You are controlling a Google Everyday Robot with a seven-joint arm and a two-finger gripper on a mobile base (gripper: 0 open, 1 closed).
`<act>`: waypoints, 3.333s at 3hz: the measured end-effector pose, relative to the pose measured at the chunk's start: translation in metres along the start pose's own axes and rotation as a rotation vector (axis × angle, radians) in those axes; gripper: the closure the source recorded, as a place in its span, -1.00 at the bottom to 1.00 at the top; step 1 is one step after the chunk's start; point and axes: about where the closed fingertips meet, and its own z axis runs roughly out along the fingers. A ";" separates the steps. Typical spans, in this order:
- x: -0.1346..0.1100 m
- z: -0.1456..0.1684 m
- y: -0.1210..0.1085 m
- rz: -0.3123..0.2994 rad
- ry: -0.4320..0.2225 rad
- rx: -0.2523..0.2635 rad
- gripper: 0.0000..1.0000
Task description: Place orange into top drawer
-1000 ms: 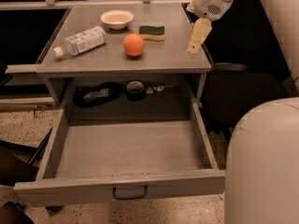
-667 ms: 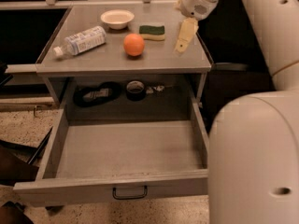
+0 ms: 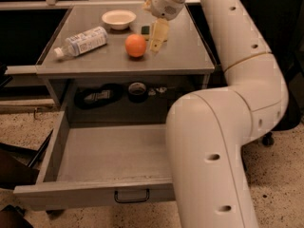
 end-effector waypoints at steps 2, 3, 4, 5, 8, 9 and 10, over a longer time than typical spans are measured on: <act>-0.032 0.057 -0.006 -0.067 -0.039 -0.065 -1.00; -0.036 0.081 -0.010 -0.070 -0.024 -0.077 -1.00; -0.034 0.099 -0.013 -0.065 0.010 -0.085 -1.00; -0.030 0.107 -0.015 -0.063 0.057 -0.085 -1.00; 0.002 0.106 -0.012 -0.015 0.137 -0.093 -0.63; 0.002 0.106 -0.012 -0.015 0.137 -0.093 -0.17; 0.002 0.106 -0.012 -0.015 0.137 -0.093 0.28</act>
Offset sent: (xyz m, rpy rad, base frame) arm 0.0596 0.0592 -0.0202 -0.0450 0.1166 0.1646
